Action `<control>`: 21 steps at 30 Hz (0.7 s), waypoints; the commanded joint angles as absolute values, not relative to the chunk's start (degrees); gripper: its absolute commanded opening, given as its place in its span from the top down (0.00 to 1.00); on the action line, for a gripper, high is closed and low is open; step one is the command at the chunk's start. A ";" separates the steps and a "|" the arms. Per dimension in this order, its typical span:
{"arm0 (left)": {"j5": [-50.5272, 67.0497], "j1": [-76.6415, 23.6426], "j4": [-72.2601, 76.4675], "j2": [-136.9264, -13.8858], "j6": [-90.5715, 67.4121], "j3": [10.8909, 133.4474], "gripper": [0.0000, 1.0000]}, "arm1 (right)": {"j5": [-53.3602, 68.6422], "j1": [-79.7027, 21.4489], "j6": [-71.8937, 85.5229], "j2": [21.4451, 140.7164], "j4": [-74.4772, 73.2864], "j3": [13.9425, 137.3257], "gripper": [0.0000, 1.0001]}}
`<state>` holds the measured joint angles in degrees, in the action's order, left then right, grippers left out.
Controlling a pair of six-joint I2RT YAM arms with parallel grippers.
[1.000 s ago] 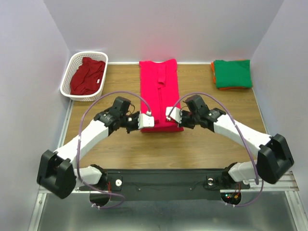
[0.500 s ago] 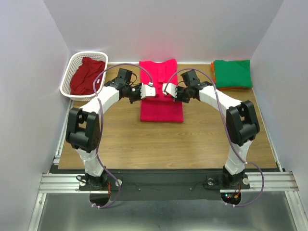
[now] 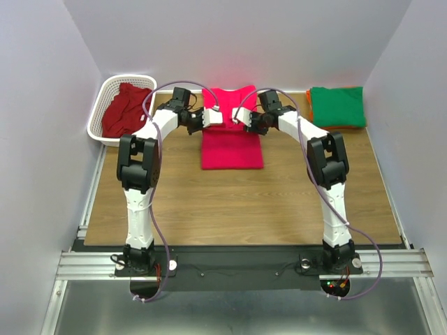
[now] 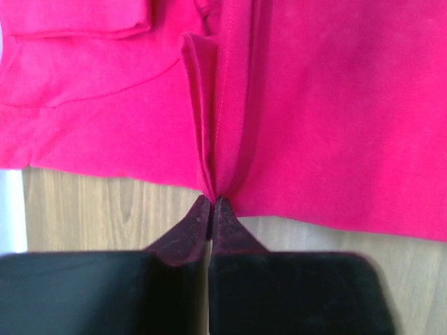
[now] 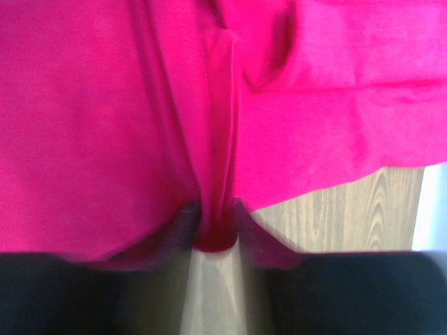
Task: Fold and stack the t-shirts
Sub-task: Fold the tshirt
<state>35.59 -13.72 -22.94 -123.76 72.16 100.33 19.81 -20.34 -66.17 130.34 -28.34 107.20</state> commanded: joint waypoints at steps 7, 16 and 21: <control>33.03 -12.22 -16.78 -117.08 65.66 100.47 0.02 | 17.93 -18.63 -58.98 122.55 -27.25 107.52 0.36; 40.00 -16.08 -15.39 -96.78 68.11 69.90 0.29 | 23.55 -22.41 -57.31 102.13 -27.16 75.43 0.48; 36.74 -20.82 -9.94 -93.78 68.12 59.95 0.33 | 23.73 -25.31 -56.78 101.95 -25.06 70.85 0.50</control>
<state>36.82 -18.22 -13.72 -94.08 67.75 64.34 22.17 -23.55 -57.58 100.73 -27.55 73.69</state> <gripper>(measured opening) 0.680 0.504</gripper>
